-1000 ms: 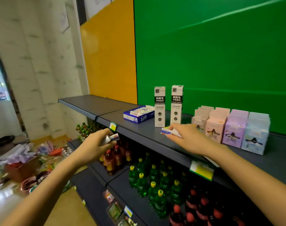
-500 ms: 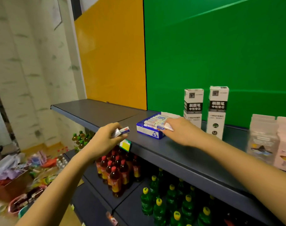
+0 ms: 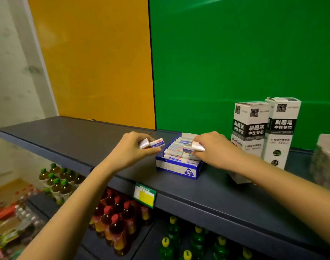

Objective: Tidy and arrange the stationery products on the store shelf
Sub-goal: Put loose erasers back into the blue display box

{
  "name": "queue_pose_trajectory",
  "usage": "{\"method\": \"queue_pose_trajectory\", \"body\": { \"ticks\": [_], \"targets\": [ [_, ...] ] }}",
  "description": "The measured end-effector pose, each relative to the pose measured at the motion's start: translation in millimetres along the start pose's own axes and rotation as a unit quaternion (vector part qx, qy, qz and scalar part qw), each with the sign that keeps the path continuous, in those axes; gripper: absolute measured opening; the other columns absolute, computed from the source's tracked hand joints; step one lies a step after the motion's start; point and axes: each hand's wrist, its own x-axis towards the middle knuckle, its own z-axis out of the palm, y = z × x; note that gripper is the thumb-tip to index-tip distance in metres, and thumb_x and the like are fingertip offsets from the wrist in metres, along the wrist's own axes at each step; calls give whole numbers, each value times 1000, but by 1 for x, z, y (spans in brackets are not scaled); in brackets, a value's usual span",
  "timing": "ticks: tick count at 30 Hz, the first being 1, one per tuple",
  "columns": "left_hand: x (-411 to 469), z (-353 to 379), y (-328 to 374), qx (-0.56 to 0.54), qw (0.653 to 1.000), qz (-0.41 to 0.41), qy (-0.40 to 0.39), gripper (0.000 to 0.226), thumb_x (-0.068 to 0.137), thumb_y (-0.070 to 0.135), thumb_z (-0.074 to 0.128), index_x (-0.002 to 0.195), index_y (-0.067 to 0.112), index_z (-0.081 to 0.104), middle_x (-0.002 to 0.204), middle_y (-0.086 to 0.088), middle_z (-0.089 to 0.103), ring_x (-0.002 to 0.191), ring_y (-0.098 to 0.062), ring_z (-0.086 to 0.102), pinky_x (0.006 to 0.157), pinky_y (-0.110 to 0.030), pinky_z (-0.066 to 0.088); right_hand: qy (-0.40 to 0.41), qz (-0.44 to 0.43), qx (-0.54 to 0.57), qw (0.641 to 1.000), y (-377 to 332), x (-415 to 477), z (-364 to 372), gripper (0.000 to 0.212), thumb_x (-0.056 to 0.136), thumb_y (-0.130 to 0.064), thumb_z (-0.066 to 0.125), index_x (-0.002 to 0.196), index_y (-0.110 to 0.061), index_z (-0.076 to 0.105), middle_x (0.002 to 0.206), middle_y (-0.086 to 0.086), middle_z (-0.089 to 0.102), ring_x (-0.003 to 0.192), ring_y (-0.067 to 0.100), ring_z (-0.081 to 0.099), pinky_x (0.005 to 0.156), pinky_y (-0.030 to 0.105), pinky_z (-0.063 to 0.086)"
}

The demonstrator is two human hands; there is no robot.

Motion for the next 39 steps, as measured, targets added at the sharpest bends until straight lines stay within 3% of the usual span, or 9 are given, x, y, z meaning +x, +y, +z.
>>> {"method": "queue_pose_trajectory", "body": {
  "ticks": [3,9,14,19,22,27,33,39],
  "targets": [
    [22,6,-11,-18,999,30,-19,18,75,31,73,85,17,69,79,4,68,71,-8,62,53,-15,42,-4,35,3,999,-3,4,4,23,81,-37,64,90,-16,64,100,12,66,93,30,59,75,35,48],
    [50,14,-26,-73,989,80,-96,13,74,29,74,80,22,66,73,18,62,67,12,58,52,-10,45,-12,97,9,995,-18,11,11,21,76,-32,71,91,-19,70,98,7,69,86,22,59,74,33,48],
    [60,19,-37,-82,979,117,-147,15,76,26,73,87,19,68,82,8,68,77,-2,65,59,-15,49,10,143,-1,990,-29,11,15,22,74,-30,73,93,-19,72,96,6,69,91,24,61,77,35,52],
    [68,23,-40,-74,975,136,-161,25,77,24,72,98,11,71,97,-1,73,85,-10,67,72,-33,57,1,154,-18,988,-32,9,19,22,76,-30,70,97,-23,71,103,6,69,97,25,62,81,35,51],
    [71,29,-41,-74,973,145,-163,23,77,25,73,97,14,71,100,-1,72,85,-9,64,70,-30,54,-8,144,-31,989,-32,8,20,19,78,-28,64,95,-22,71,105,4,70,98,25,62,82,35,51],
    [77,34,-45,-51,975,145,-163,29,72,27,77,97,14,71,102,-3,67,90,-15,61,77,-38,53,-18,159,-41,986,-33,10,17,21,78,-27,67,97,-20,70,110,7,67,101,26,61,83,34,49],
    [79,39,-44,-24,974,159,-157,28,71,25,78,97,18,72,104,0,67,93,-15,60,81,-39,52,-26,160,-44,986,-32,12,16,24,80,-29,67,102,-19,69,112,6,66,101,26,60,73,26,39],
    [79,43,-41,3,967,178,-183,30,73,23,75,101,12,72,110,-2,66,99,-18,60,84,-41,52,-15,162,-17,987,-26,11,18,21,80,-30,68,98,-21,69,108,4,68,98,23,61,71,24,38]
  ]
}}
